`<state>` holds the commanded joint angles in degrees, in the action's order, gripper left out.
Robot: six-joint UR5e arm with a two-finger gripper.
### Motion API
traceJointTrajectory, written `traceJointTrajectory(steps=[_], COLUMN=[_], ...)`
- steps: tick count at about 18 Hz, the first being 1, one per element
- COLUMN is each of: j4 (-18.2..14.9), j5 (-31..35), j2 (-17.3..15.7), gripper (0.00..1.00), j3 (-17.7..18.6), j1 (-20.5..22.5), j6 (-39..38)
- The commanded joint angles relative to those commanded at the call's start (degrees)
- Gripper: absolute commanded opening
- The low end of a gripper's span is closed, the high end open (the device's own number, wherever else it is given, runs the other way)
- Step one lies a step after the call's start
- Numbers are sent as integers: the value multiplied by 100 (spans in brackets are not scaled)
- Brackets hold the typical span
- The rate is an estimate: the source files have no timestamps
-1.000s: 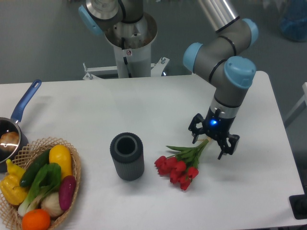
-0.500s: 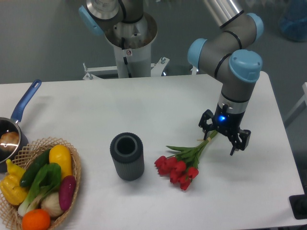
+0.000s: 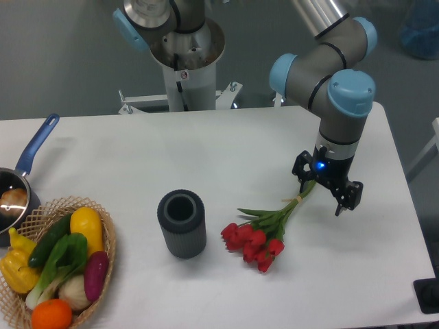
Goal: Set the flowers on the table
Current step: 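Raise the open gripper away from the tulips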
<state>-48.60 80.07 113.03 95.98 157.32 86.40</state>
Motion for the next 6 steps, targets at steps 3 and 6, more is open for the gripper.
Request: traceJointTrajectory(steps=[3,6], j4=[9,9], j5=[0,0], j2=[0,-9], gripper=[100,100], j3=[-53,-62], j1=[9,17], j6=[0,0])
